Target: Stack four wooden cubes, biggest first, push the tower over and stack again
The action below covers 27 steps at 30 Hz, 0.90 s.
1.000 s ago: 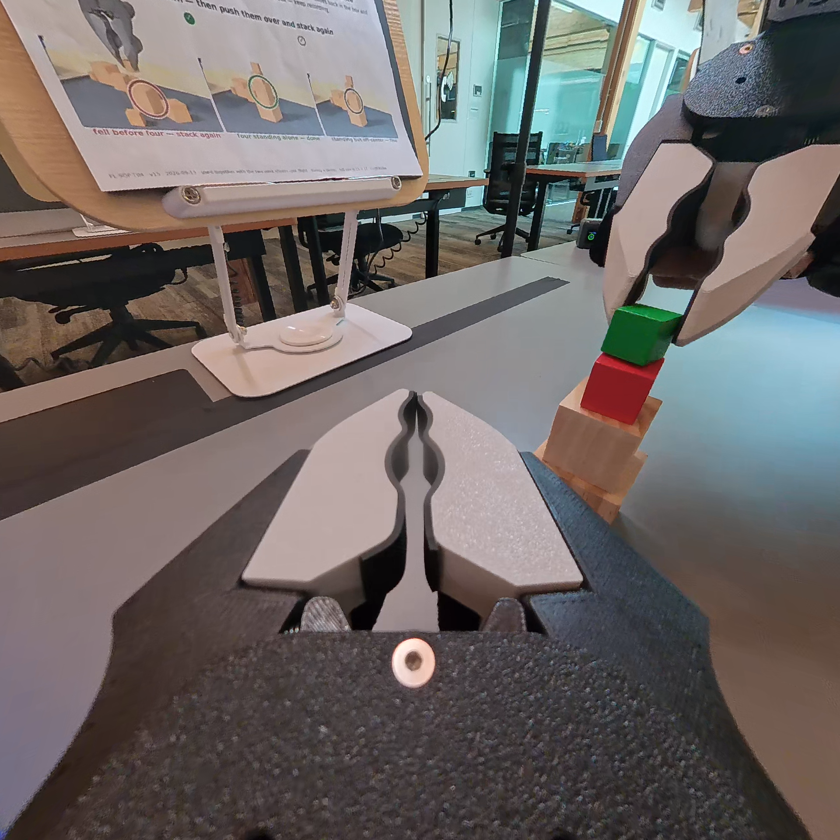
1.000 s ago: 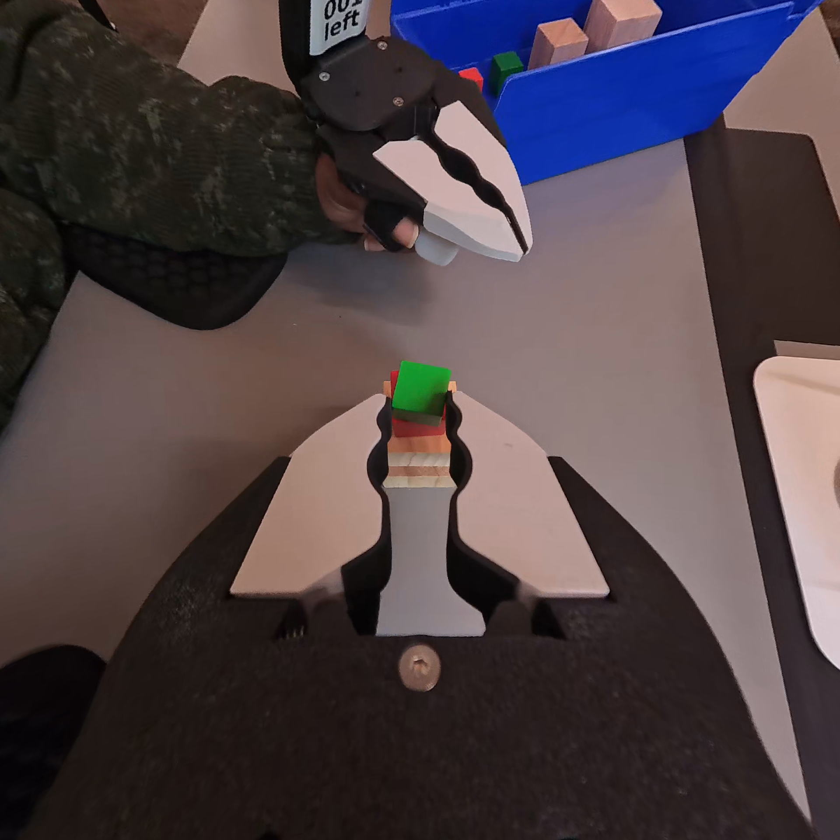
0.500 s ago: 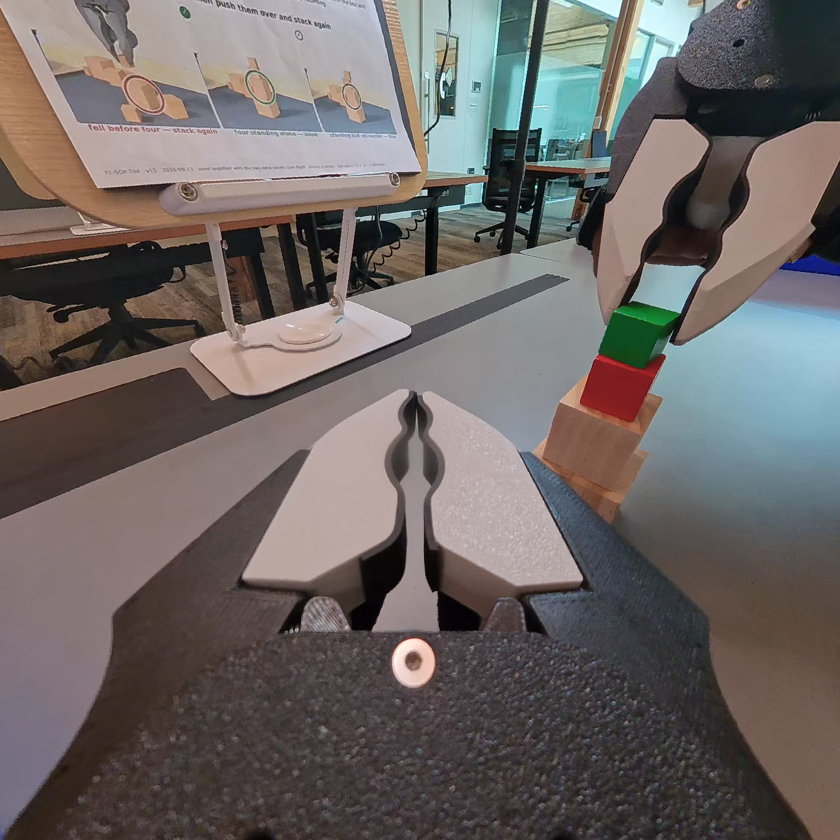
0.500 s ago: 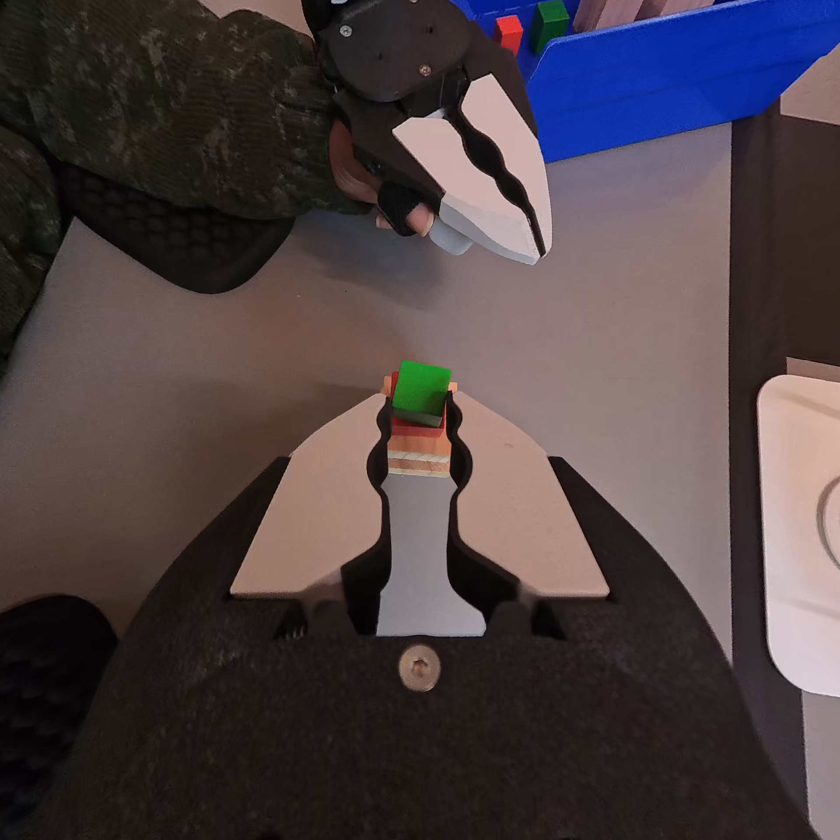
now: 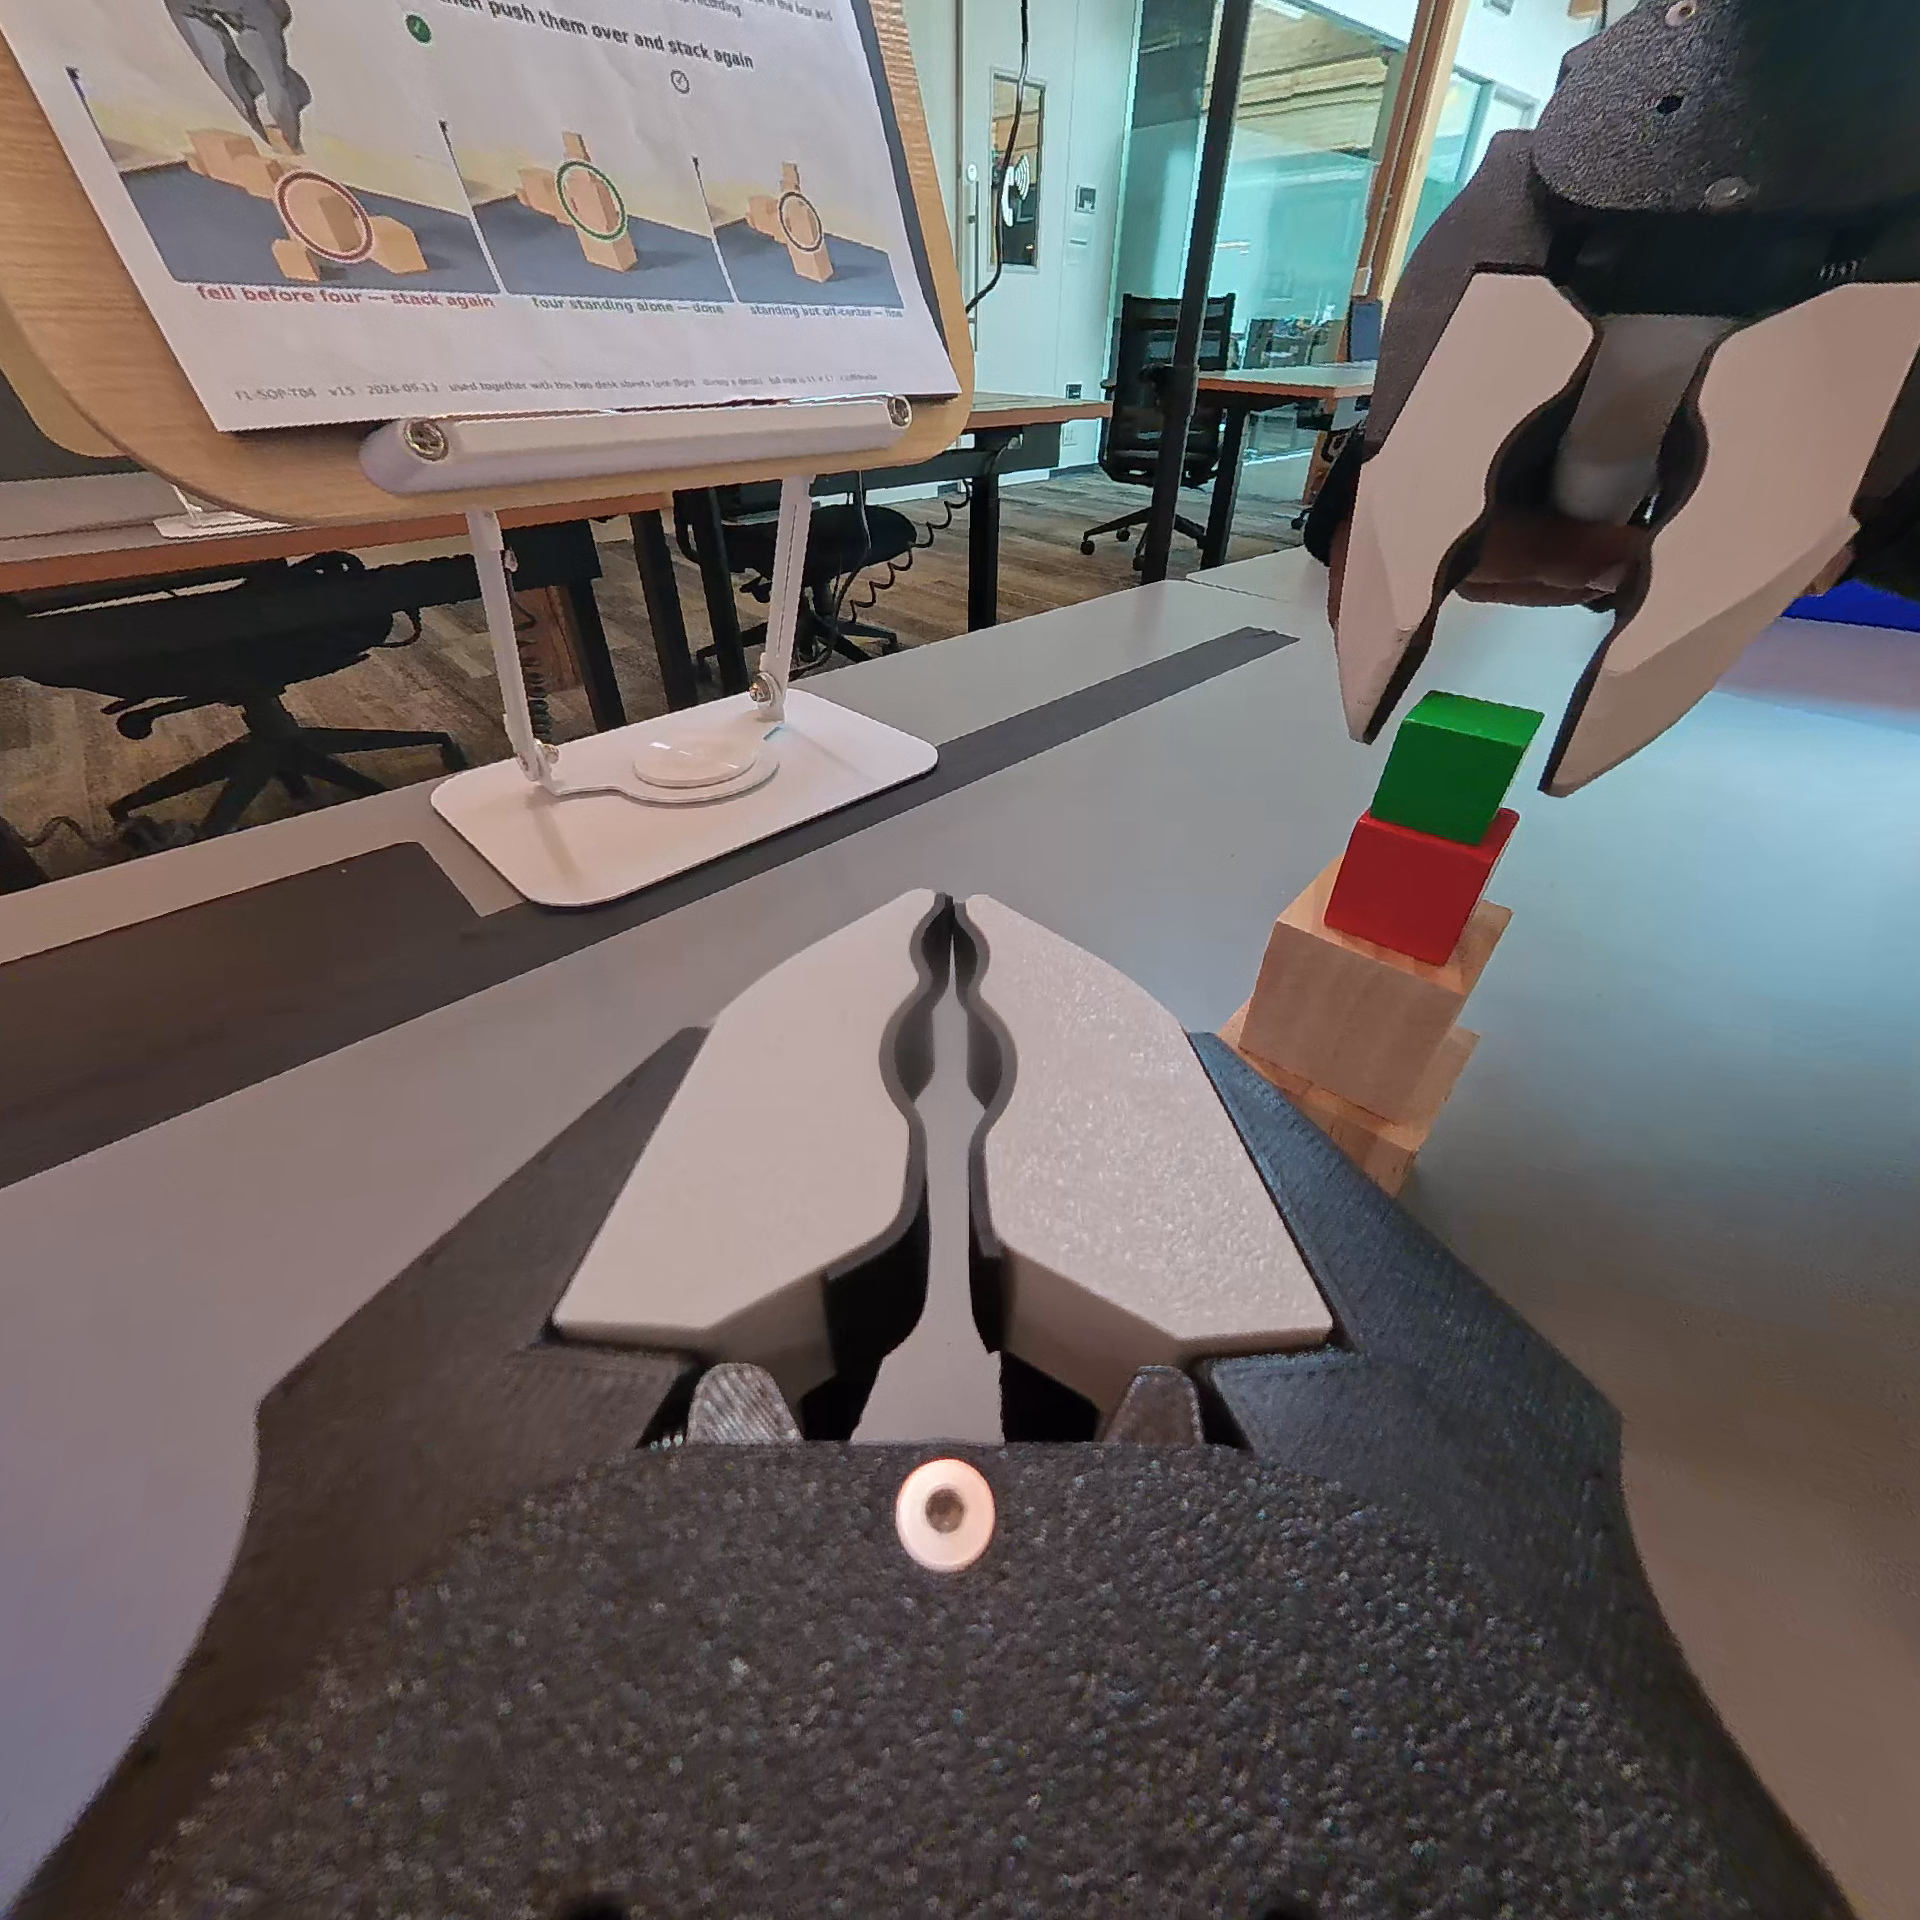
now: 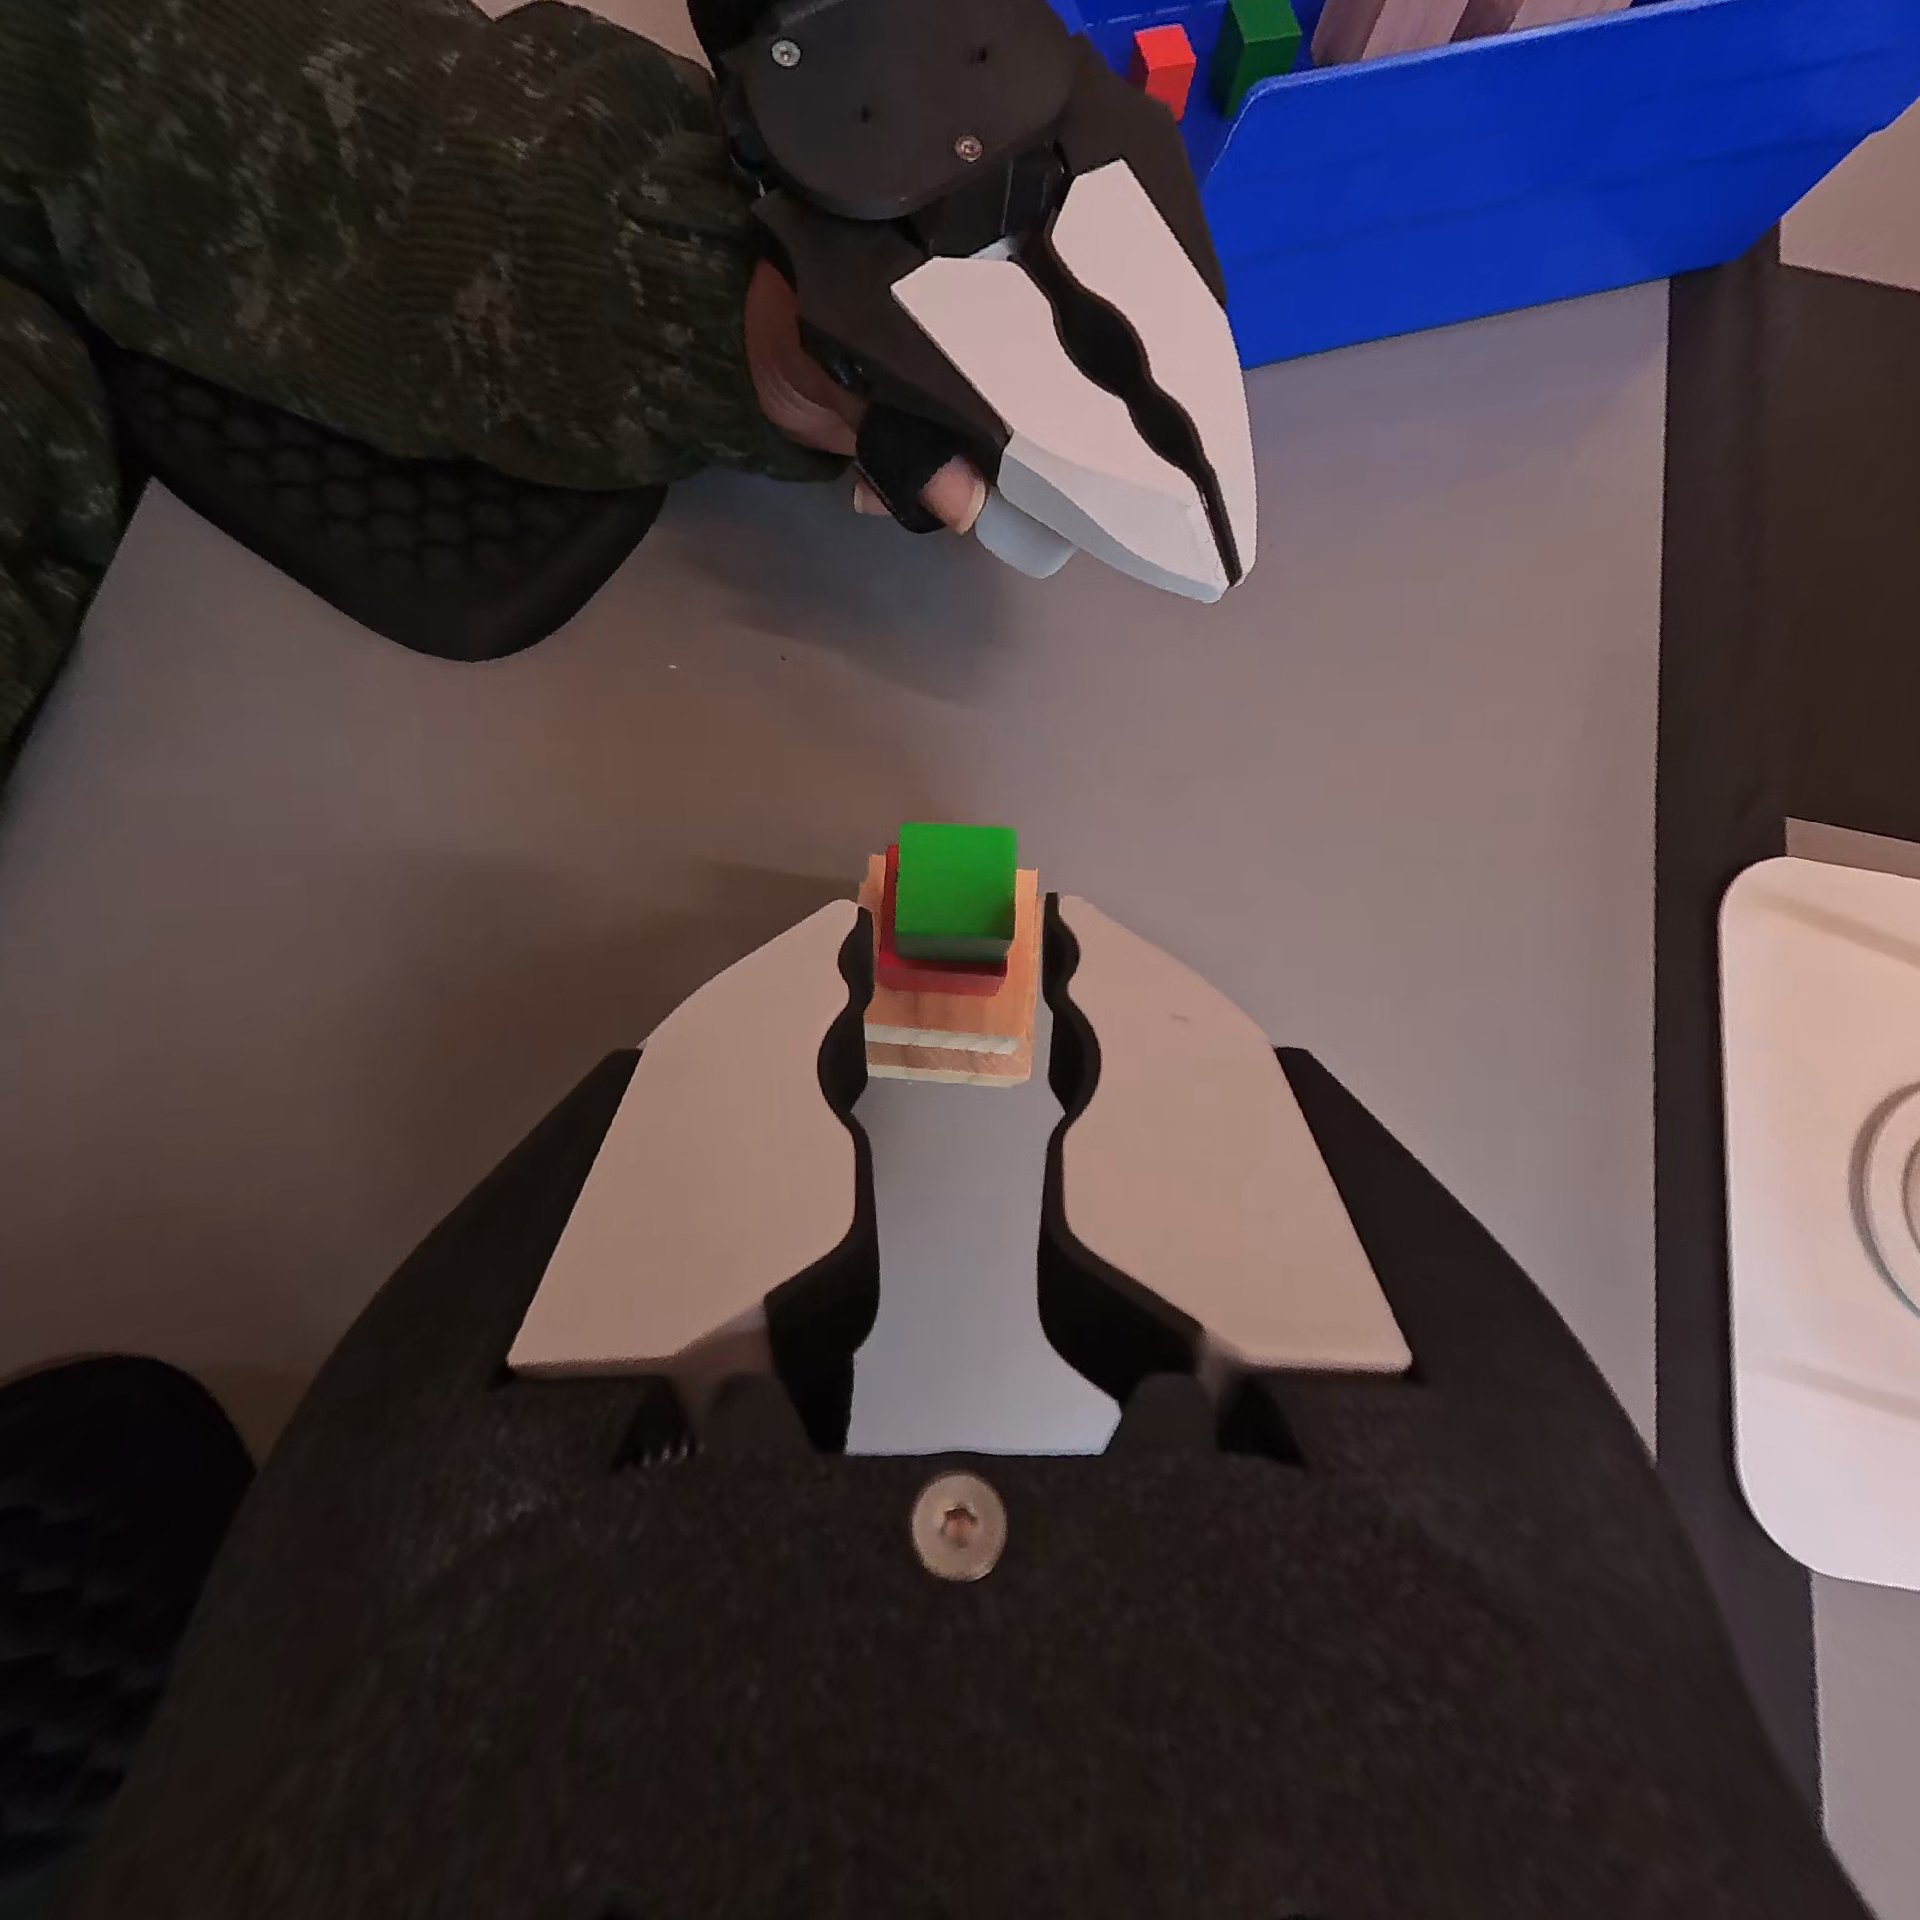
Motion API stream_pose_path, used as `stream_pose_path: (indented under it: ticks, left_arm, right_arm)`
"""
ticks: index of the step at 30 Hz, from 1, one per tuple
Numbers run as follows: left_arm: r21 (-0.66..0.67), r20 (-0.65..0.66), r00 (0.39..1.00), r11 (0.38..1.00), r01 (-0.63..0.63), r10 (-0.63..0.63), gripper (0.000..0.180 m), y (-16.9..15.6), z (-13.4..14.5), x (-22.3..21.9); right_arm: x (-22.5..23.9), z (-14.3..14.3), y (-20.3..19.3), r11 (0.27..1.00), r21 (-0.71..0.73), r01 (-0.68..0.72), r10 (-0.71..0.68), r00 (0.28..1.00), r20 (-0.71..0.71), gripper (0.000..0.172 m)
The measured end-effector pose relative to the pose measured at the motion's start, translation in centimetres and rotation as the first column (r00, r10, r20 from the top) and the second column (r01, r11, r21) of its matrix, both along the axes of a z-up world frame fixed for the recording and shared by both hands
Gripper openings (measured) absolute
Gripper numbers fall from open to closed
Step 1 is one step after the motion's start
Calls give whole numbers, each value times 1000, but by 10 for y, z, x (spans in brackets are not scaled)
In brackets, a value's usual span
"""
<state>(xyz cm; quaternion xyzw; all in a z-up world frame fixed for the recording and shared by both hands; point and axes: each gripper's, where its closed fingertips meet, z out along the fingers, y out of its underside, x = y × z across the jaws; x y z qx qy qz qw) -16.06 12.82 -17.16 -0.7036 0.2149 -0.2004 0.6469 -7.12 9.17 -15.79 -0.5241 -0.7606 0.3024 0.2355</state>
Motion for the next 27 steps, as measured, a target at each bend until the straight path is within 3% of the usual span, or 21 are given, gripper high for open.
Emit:
stream_pose_path:
  ticks: [13, 27]
  left_arm:
    - [1, -1, 1000, 1000, 2, -2, 0, 0, 0, 0]
    - [-4, -5, 1000, 1000, 4, -4, 0, 0, -2, 1]
  right_arm:
    - [-6, -13, 0, 999, 39, 33, -35, 998, 53, 38]
    - [-4, -21, 0, 997, 53, 62, -65, 996, 54, 28]
